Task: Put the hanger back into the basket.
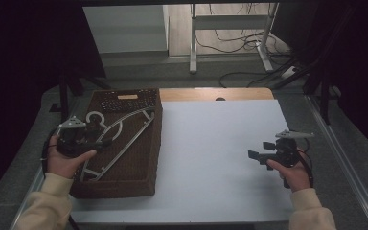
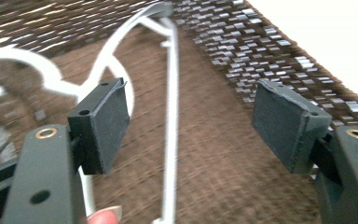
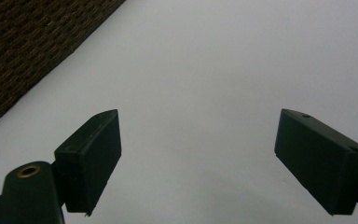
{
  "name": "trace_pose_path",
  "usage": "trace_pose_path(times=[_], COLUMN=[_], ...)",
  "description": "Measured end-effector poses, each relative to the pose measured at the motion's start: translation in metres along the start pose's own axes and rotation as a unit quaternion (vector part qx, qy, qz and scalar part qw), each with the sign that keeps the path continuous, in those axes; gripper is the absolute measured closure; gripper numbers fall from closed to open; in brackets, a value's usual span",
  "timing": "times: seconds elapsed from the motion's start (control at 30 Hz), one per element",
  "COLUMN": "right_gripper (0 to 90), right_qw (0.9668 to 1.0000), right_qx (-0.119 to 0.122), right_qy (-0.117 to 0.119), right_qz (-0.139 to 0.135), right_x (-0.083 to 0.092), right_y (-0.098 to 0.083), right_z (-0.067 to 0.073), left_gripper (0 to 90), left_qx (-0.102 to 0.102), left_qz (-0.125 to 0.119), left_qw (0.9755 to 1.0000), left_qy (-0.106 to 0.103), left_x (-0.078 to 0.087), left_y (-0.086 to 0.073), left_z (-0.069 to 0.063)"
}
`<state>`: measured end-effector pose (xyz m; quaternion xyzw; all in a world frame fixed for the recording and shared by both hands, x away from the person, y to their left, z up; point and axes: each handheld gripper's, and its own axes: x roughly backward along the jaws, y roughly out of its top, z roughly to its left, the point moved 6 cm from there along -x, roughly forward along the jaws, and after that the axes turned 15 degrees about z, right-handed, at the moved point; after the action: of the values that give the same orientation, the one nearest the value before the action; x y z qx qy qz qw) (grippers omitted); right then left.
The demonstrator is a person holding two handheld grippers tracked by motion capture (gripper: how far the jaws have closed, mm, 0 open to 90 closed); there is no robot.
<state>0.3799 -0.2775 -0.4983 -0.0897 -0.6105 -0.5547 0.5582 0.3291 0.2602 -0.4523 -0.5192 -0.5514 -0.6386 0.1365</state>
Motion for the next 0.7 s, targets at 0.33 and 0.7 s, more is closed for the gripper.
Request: trace_pose_path(times=[0.33, 0.7], right_gripper=[15.0, 14.8], right_qw=[0.9999, 0.9988], right_qx=[0.012, 0.048], right_qy=[-0.006, -0.004], right_qz=[-0.001, 0.009], right_x=[0.001, 0.002], right_y=[0.000, -0.014], right_z=[0.003, 0.021], left_gripper=[22.9, 22.4], left_qx=[-0.042, -0.057], left_qz=[0.008, 0.017], left_qw=[0.9966, 0.9941], left_qy=[-0.071, -0.091], left_x=[-0.024, -0.032], left_y=[0.008, -0.002], left_z=[-0.056, -0.077])
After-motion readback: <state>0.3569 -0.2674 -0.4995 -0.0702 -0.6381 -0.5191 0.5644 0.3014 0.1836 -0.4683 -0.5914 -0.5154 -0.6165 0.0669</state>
